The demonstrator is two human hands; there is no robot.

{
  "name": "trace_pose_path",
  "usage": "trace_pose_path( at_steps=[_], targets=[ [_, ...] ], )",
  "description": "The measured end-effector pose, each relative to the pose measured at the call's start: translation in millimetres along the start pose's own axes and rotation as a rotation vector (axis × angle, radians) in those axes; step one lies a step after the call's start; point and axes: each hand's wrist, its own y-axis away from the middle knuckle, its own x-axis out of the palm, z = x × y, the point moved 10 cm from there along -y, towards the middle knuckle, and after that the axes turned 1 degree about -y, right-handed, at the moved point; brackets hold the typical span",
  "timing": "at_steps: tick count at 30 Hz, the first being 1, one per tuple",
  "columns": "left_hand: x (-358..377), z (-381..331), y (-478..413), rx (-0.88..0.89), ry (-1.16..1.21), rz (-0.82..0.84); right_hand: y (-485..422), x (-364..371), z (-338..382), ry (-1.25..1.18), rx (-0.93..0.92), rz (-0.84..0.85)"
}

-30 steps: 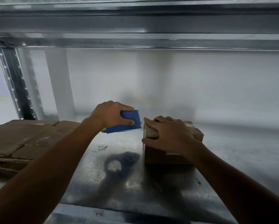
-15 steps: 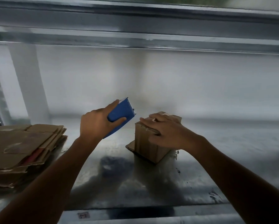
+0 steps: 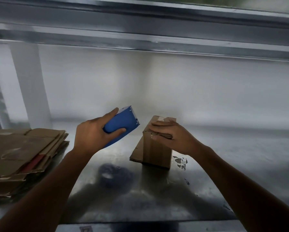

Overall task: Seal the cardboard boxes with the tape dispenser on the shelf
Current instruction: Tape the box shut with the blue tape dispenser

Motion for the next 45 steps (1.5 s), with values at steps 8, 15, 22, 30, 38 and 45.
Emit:
trace_pose_path(
  at_steps=[8,15,22,30,38,45],
  targets=[
    [0.1,8.2,1.2,-0.087,0.063,0.086,0.0,11.7,-36.0,-0.052,0.137,0.138],
    [3.9,-18.0,-24.5,-0.043,0.161,0.083,2.9,6.6,-37.6,-0.161,0.149,-0.016],
    [28.5,-50.9,-60.3,0.057,0.31,0.295,11.5,-3.4,-47.3,-0.51,0.213,-0.139],
    [48.4,-57.4,-63.0,0.183,0.358,0.358,11.1,-18.6,-65.7,-0.782,0.413,-0.318],
    [50.5,-56.7,-62.6,0.231,0.403,0.339,1.7,-14.5,-66.8,-0.836,0.453,-0.283],
    [50.8,-56.9,-59.1,0.234,0.408,0.341,1.2,-19.5,-65.0,-0.787,0.452,-0.323]
  ],
)
